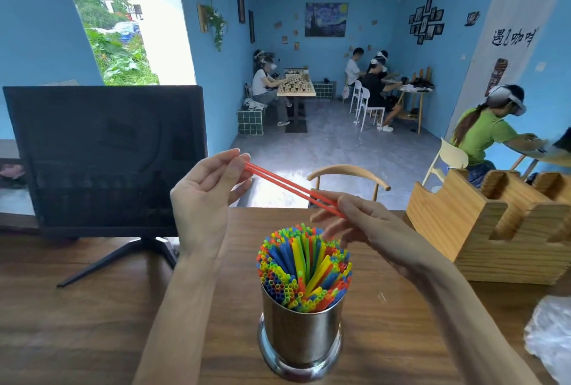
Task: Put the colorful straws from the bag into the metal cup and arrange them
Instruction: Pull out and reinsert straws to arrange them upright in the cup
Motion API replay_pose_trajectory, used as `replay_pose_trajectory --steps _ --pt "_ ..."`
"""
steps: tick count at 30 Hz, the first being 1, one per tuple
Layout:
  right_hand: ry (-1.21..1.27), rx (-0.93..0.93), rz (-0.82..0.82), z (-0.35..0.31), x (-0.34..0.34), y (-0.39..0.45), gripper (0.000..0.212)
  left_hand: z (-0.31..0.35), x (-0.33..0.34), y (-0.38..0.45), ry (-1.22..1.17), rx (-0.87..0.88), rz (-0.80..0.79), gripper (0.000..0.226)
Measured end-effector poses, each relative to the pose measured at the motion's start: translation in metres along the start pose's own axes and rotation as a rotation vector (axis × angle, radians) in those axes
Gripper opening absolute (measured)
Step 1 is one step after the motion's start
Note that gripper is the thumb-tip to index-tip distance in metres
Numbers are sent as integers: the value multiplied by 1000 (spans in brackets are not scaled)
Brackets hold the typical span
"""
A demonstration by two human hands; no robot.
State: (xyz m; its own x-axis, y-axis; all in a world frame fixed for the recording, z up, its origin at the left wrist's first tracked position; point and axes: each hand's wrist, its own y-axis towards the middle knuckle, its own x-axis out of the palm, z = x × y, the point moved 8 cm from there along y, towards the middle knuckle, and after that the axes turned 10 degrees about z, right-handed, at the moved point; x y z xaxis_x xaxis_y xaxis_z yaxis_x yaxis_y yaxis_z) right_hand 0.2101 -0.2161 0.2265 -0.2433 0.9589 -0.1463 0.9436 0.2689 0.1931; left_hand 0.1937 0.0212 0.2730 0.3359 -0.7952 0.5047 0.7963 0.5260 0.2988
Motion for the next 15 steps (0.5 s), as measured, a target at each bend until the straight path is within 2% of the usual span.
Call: replay_pose_trajectory --steps 2,5,8,10,13,15 --pt "192 37 -15 -2 0 -3 31 -5 -4 -1 -10 -21 19 24" --pt "303 48 185 -7 -22 2 25 -15 -11 -2 46 -55 -8 25" --pt "478 21 375 -14 -44 8 20 -31 -8 -7 202 -107 -199 28" --pt "550 -76 425 -26 -48 11 20 -41 -3 -13 410 -84 -380 28" --pt "427 -210 456 -41 -44 10 23 -61 6 -30 708 -102 -684 19" --pt "336 -281 493 -45 -46 6 18 -68 3 -32 850 -77 -712 17"
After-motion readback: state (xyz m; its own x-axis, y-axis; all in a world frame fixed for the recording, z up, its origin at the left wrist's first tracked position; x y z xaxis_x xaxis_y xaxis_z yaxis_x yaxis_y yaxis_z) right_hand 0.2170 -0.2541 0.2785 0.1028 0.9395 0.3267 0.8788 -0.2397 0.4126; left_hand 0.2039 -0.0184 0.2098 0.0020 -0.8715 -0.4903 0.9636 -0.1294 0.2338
